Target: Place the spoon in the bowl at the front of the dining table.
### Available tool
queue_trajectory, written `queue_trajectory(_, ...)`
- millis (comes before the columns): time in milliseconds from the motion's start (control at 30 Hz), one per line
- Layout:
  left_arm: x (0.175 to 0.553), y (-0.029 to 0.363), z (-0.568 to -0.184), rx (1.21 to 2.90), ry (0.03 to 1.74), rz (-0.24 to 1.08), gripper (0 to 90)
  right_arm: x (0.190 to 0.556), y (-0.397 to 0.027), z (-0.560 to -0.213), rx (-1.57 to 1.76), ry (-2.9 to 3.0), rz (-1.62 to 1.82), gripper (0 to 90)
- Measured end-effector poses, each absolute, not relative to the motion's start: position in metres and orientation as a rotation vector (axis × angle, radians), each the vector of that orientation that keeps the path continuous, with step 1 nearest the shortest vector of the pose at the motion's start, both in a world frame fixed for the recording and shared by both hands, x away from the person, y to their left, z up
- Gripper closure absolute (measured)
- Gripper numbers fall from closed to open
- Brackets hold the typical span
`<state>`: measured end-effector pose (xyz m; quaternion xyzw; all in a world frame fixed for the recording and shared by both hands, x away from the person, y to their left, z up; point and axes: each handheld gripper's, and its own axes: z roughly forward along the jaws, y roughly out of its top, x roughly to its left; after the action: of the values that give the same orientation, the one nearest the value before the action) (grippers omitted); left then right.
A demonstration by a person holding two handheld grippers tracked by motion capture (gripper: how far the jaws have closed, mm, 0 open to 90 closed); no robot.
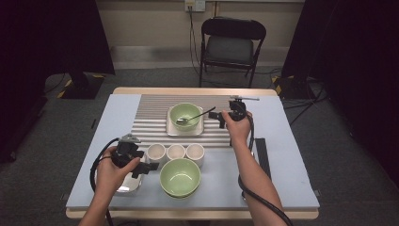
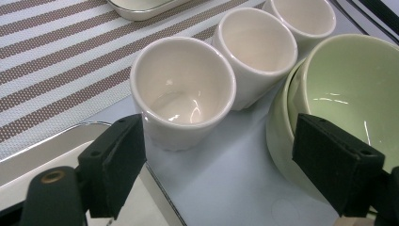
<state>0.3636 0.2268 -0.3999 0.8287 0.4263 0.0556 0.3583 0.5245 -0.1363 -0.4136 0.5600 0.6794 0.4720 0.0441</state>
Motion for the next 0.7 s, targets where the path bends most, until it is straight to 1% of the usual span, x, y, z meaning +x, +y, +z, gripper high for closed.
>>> queue_trajectory(367, 0.363, 0.226, -0.400, 2.135, 1.102, 0.145, 17.6, 0.519, -0.143, -0.413, 1.689, 2.106, 1.388, 33.7)
queue_trajectory(700, 0.363, 0.225, -0.399, 2.136, 1.099, 0.145, 17.6, 0.513, -0.152, -0.410, 1.668, 2.114, 1.355, 32.0)
